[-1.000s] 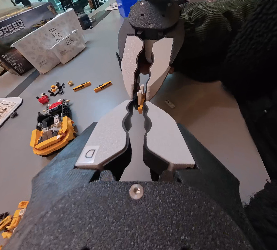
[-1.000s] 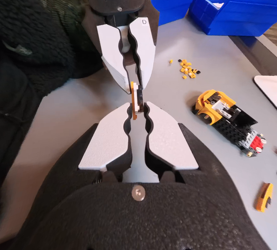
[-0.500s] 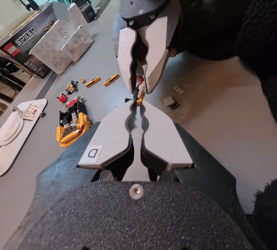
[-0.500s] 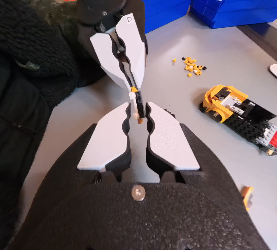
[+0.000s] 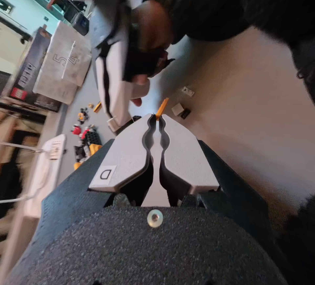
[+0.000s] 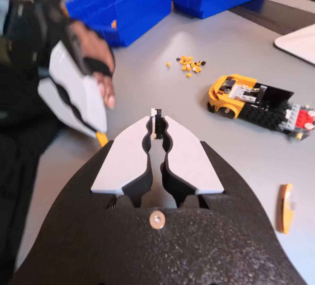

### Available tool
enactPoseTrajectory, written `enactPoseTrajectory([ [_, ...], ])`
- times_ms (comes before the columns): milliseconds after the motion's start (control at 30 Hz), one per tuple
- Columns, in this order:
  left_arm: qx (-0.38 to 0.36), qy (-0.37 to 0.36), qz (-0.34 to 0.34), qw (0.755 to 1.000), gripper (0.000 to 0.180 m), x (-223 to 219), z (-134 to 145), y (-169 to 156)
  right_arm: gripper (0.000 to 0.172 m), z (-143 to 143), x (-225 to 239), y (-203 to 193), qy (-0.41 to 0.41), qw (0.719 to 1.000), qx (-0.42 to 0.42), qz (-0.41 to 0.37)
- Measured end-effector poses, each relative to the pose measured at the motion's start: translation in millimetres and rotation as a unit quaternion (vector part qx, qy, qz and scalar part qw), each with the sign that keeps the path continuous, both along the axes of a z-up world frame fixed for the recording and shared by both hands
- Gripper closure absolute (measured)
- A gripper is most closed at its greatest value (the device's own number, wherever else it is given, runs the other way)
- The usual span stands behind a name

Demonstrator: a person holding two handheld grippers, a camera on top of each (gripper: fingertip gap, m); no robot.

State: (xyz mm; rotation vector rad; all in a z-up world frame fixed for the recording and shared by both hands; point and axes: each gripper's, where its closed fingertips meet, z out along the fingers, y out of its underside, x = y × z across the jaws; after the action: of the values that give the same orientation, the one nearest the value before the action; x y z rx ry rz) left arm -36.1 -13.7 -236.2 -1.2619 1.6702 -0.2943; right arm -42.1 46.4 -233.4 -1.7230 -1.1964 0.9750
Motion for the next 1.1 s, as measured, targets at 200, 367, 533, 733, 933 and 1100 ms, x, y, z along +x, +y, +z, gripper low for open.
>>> enactPoseTrajectory([
  [200,-0.053,-0.003,0.067,0.996,0.176,-19.9,0.0,29.7,0.162,10.1,0.1,2.9,0.055,0.997,-0.047,-0.003],
  [367,-0.253,-0.111,0.063,0.959,0.152,-15.0,6.9,26.0,0.162,33.6,6.0,-0.9,0.165,0.973,-0.157,0.042],
  [533,-0.357,-0.227,0.058,0.904,0.156,-9.4,33.0,32.4,0.162,47.5,3.2,-11.8,0.208,0.96,-0.17,0.074],
  [733,-0.364,-0.255,0.034,0.895,0.161,-5.2,45.3,27.3,0.162,56.8,-0.5,-29.2,0.228,0.95,-0.174,0.125],
  [933,-0.368,-0.252,0.022,0.895,0.172,-2.3,47.6,20.7,0.162,49.5,-4.3,-37.9,0.195,0.96,-0.144,0.143],
  [1100,-0.334,-0.203,0.071,0.918,0.172,-6.4,35.9,28.5,0.157,42.6,-2.0,-29.9,0.136,0.983,-0.054,0.113],
])
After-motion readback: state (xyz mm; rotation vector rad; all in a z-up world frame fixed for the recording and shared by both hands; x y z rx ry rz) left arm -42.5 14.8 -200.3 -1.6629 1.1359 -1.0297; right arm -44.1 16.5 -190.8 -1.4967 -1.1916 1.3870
